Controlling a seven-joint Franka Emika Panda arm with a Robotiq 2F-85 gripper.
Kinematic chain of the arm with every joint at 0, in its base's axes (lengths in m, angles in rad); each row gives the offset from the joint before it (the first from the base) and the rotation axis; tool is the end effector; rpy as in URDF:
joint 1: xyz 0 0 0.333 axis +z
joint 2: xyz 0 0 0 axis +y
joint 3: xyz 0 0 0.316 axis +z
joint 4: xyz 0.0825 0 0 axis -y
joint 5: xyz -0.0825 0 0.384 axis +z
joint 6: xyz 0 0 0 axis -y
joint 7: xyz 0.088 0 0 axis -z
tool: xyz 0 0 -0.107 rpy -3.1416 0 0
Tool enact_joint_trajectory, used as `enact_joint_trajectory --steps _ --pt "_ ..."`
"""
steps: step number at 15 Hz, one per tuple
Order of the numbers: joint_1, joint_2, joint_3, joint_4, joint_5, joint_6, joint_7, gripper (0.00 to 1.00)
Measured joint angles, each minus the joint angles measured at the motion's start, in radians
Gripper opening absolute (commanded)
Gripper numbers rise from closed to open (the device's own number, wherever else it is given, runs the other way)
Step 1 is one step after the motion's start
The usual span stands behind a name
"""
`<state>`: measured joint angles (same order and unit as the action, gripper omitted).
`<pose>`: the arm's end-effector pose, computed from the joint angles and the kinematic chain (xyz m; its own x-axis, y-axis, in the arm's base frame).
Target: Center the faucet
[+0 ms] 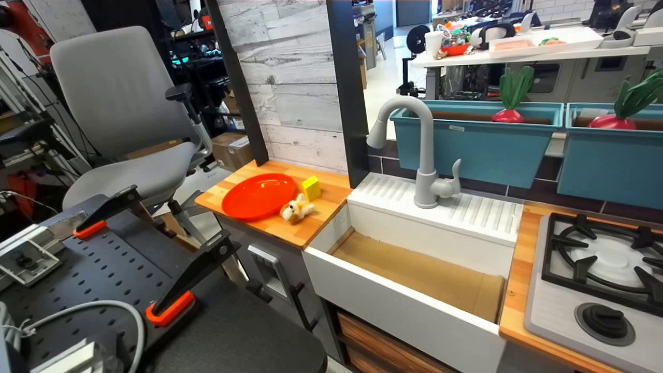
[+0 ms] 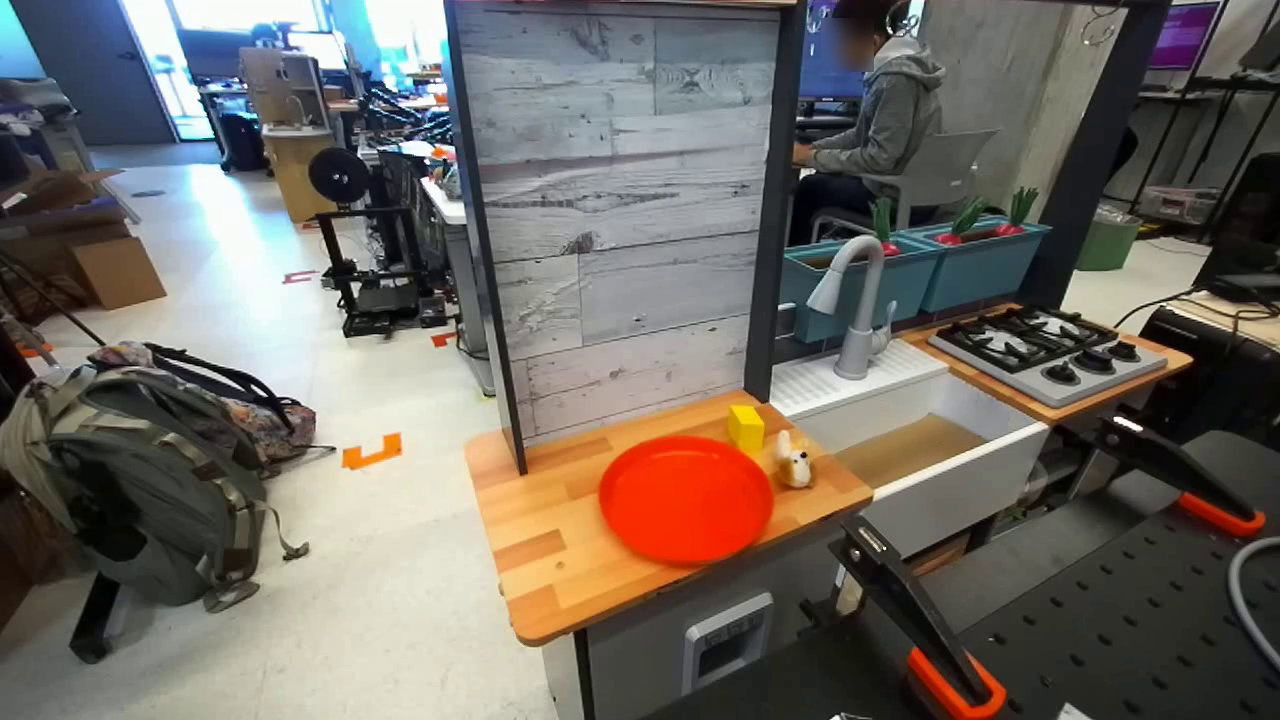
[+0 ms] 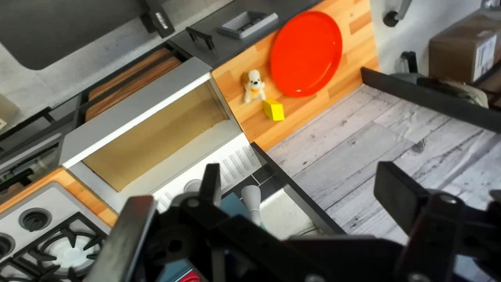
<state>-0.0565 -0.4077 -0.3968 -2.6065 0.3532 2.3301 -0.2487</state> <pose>0.3755 -0.1728 0.3917 0.8949 -0.4261 0.1326 -0.3468 -0.8512 -0.3940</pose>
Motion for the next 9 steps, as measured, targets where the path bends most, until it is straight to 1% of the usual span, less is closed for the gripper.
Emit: enact_joint_trajectory --steps 3,5,7,9 --pt "0.05 0.167 0.028 0.084 0.169 0.112 0.066 1.0" --pt "0.089 0.294 0.035 0.157 0.245 0.184 0.129 1.0" --pt "0.079 0.423 0.081 0.24 0.293 0.231 0.208 1.0" --pt "0.054 0.552 0.13 0.327 0.299 0.264 0.303 1.0"
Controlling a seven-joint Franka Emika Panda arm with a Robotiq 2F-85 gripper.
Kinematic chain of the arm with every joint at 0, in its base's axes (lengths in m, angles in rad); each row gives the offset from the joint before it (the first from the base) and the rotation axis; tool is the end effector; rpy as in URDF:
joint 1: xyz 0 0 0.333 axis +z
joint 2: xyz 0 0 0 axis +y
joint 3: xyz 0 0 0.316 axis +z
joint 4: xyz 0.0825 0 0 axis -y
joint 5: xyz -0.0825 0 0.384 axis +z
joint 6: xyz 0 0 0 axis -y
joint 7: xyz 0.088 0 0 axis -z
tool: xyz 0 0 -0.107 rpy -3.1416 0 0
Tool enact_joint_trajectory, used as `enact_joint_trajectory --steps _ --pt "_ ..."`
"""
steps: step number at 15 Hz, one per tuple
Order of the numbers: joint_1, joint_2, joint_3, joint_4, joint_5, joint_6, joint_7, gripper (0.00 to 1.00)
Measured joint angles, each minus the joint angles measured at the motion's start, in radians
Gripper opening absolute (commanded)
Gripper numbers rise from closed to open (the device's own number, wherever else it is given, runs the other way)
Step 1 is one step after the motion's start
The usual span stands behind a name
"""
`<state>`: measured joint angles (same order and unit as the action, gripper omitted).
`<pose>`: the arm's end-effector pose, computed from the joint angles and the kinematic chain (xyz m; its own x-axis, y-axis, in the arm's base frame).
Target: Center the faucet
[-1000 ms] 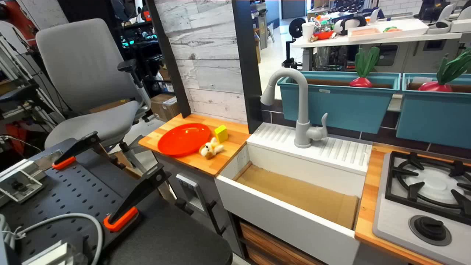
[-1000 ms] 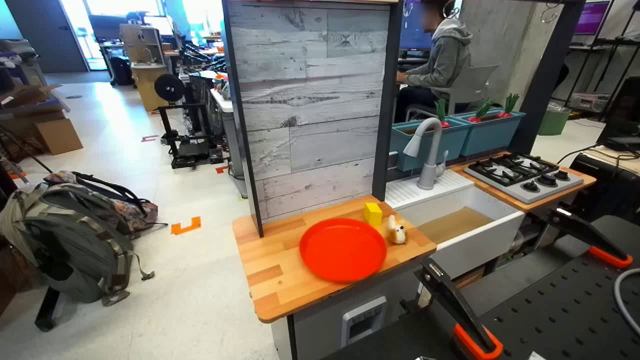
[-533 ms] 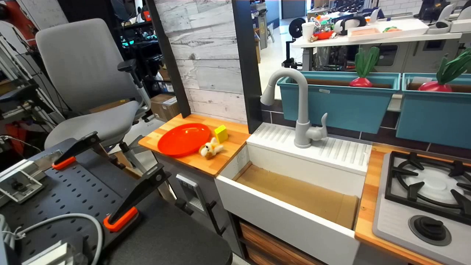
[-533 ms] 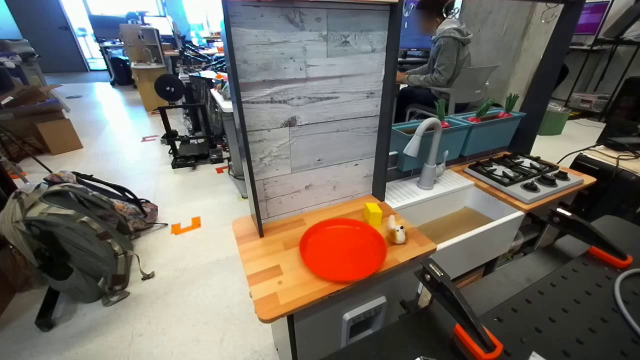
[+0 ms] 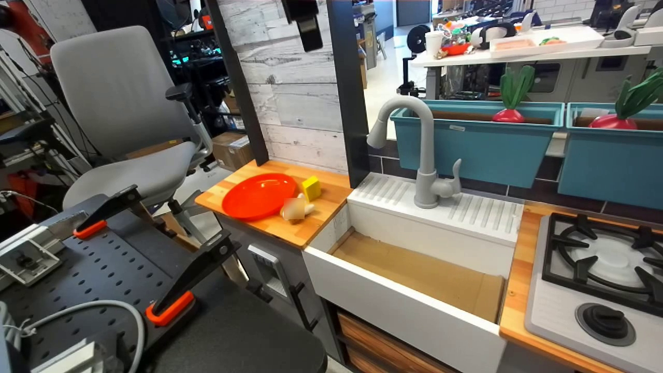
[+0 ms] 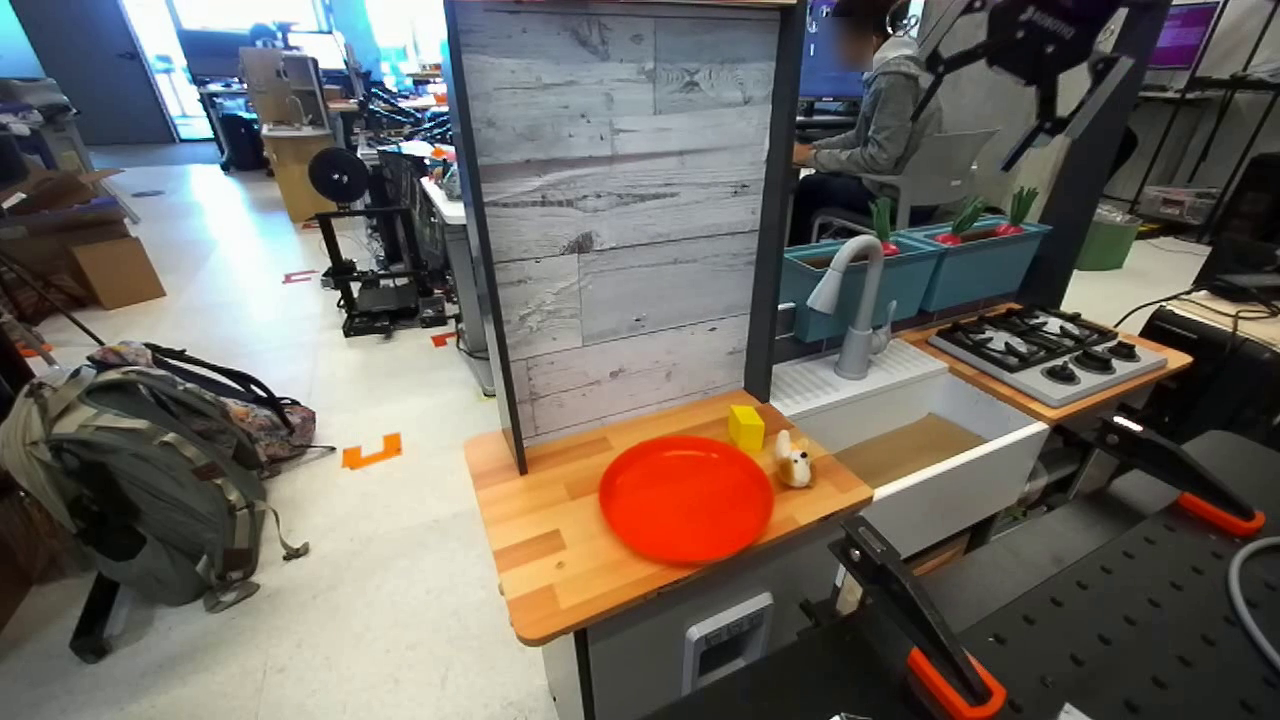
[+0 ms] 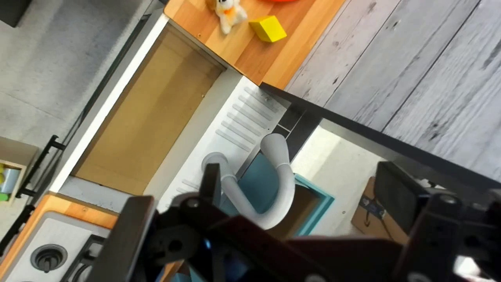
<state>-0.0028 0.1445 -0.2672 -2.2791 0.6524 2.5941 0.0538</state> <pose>0.5212 -0.1560 0.3090 0.6505 -0.7573 0.0582 -0.6888 -0.6205 -0.3749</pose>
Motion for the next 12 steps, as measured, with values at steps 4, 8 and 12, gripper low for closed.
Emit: enact_joint_trajectory --steps 4,8,12 --pt "-0.035 0.044 0.039 0.025 -0.002 0.001 0.01 1.0" --pt "-0.056 0.025 0.055 0.021 -0.001 0.001 0.015 1.0" --pt "-0.083 0.087 0.067 0.066 -0.003 0.016 0.121 1.0"
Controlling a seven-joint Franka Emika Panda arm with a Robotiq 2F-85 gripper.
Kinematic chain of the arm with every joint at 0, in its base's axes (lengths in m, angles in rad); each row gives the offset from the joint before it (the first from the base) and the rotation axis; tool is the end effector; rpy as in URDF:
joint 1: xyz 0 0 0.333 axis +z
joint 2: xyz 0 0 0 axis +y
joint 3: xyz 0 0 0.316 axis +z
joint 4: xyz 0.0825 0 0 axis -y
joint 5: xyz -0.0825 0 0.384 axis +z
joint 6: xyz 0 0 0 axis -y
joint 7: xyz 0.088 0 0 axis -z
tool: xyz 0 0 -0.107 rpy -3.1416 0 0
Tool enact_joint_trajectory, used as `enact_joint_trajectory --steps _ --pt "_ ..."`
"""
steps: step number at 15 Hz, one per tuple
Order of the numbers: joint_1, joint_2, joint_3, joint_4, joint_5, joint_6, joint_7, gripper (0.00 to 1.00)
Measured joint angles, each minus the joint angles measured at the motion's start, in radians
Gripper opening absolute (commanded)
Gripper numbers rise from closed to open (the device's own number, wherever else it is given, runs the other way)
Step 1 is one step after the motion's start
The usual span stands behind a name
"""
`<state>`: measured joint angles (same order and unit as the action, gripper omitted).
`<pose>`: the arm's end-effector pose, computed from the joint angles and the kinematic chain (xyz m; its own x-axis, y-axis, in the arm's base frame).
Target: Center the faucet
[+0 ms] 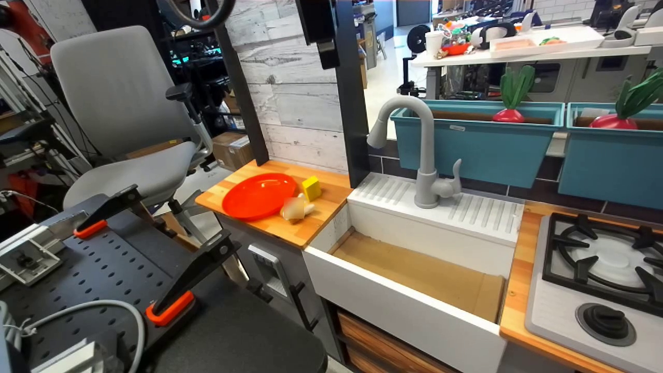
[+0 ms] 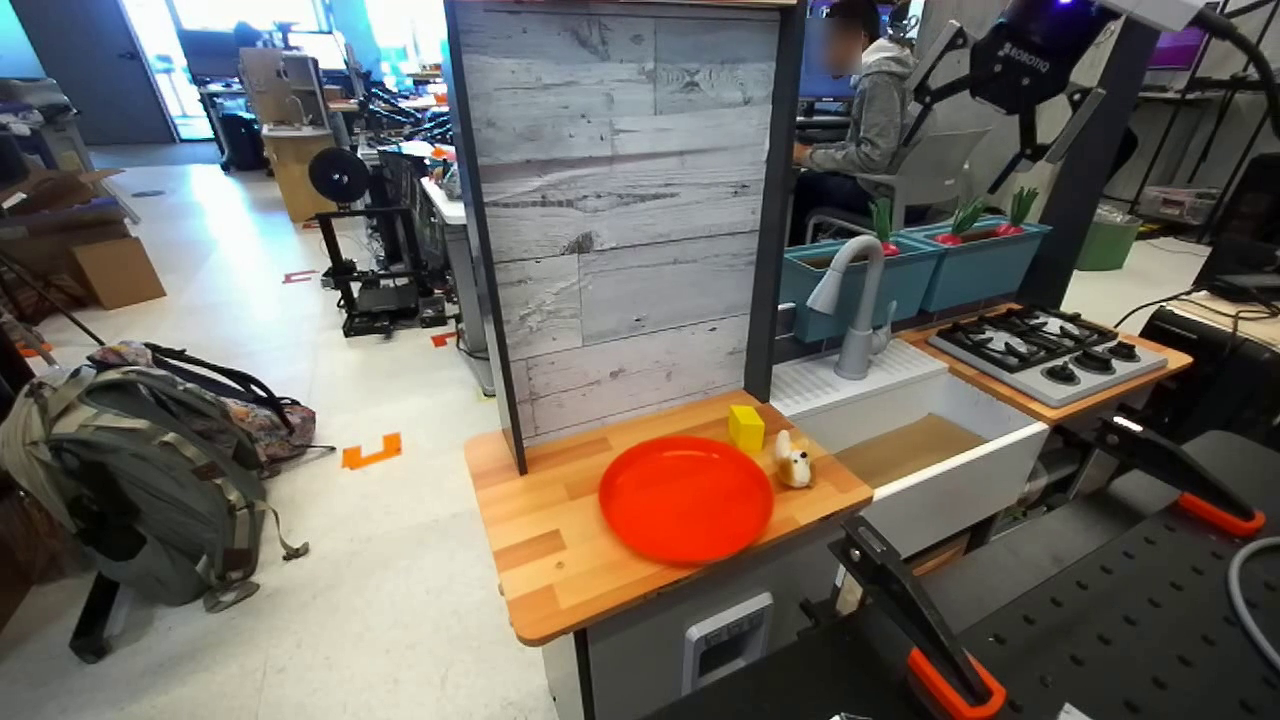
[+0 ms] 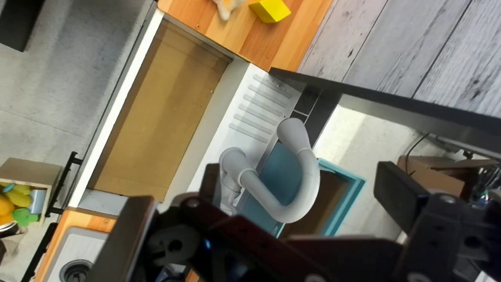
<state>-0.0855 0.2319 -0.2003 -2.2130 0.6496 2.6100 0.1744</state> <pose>0.5376 -0.1706 0.2893 0.5483 -0.8361 0.0168 -0.7762 -0.5163 -0.3618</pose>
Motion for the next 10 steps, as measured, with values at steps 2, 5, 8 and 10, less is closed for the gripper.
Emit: enact_joint_trajectory --steps 2,5,8,10 --pt "-0.011 0.058 0.0 0.046 -0.001 0.007 0.065 1.0" --pt "-0.026 0.152 0.0 0.122 -0.01 0.007 0.158 1.0" --pt "-0.028 0.24 0.0 0.19 -0.047 0.006 0.251 1.0" --pt "-0.027 0.291 0.0 0.229 -0.083 0.004 0.309 1.0"
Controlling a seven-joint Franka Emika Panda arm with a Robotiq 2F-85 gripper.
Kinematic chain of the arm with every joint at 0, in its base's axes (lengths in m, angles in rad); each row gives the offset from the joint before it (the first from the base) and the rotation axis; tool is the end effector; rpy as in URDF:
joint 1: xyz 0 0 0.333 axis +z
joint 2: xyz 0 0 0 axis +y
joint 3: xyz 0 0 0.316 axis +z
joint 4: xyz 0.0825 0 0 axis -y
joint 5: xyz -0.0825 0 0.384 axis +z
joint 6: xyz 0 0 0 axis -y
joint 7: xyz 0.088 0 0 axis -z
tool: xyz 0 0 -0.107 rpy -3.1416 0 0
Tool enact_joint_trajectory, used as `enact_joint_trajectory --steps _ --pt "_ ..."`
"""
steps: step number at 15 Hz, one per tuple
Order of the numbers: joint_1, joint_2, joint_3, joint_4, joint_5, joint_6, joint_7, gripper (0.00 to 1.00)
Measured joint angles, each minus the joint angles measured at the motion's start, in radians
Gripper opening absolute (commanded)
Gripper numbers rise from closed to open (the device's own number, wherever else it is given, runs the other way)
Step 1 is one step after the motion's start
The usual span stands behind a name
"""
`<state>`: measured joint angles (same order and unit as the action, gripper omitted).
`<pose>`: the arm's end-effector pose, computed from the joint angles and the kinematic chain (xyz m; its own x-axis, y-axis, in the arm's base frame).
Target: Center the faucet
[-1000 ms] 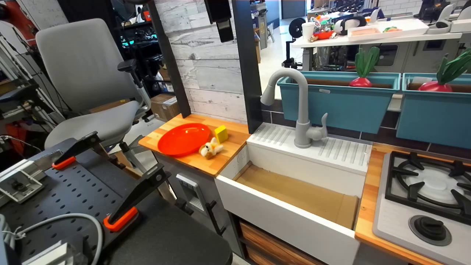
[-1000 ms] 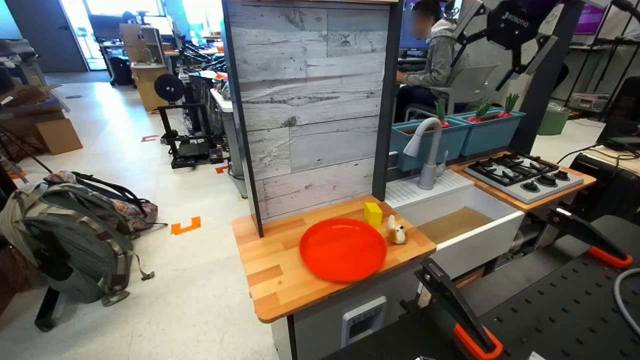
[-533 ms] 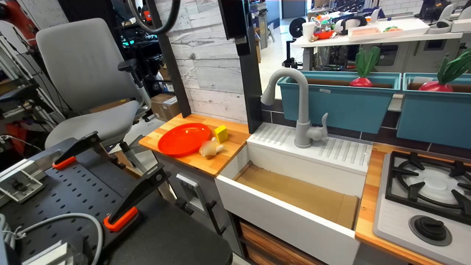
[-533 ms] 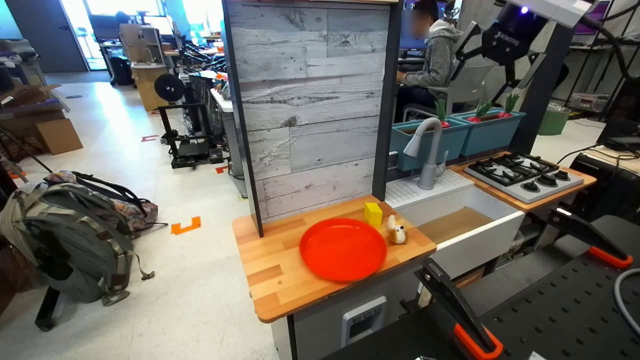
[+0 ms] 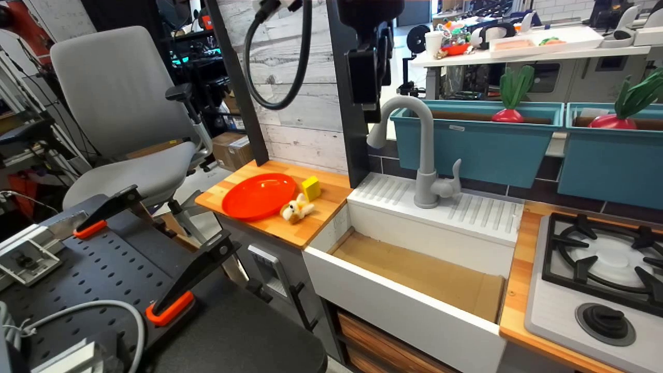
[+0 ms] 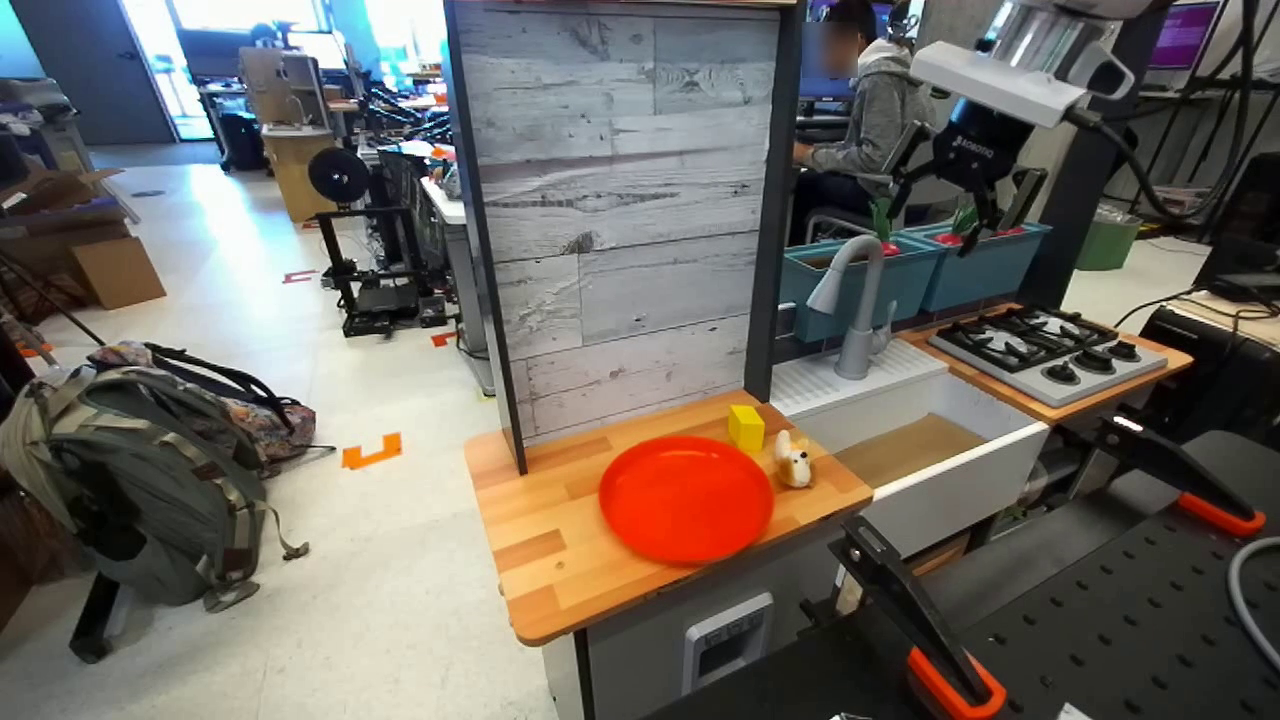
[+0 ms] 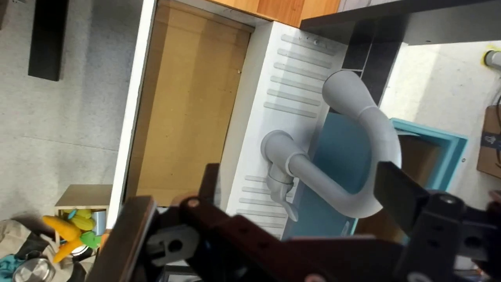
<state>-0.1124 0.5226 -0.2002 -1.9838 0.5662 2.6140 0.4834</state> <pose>0.5887 -0.1983 0.2137 0.3317 -0.9426 -0.0384 -0.9171 -0.3127 -0.2471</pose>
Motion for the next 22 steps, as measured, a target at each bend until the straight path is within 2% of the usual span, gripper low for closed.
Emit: enact_joint_trajectory --steps 5,13,19,20,21,22 --pt "0.01 0.093 0.011 0.081 -0.058 -0.004 0.092 1.0" --pt "0.01 0.126 0.058 0.145 -0.064 -0.004 0.103 1.0" --pt "0.007 0.172 0.063 0.207 -0.064 -0.003 0.11 1.0" --pt "0.005 0.184 0.063 0.22 -0.064 -0.003 0.114 0.75" --pt "0.004 0.197 0.063 0.233 -0.064 -0.003 0.117 0.72" --pt "0.003 0.208 0.063 0.245 -0.064 -0.003 0.117 0.65"
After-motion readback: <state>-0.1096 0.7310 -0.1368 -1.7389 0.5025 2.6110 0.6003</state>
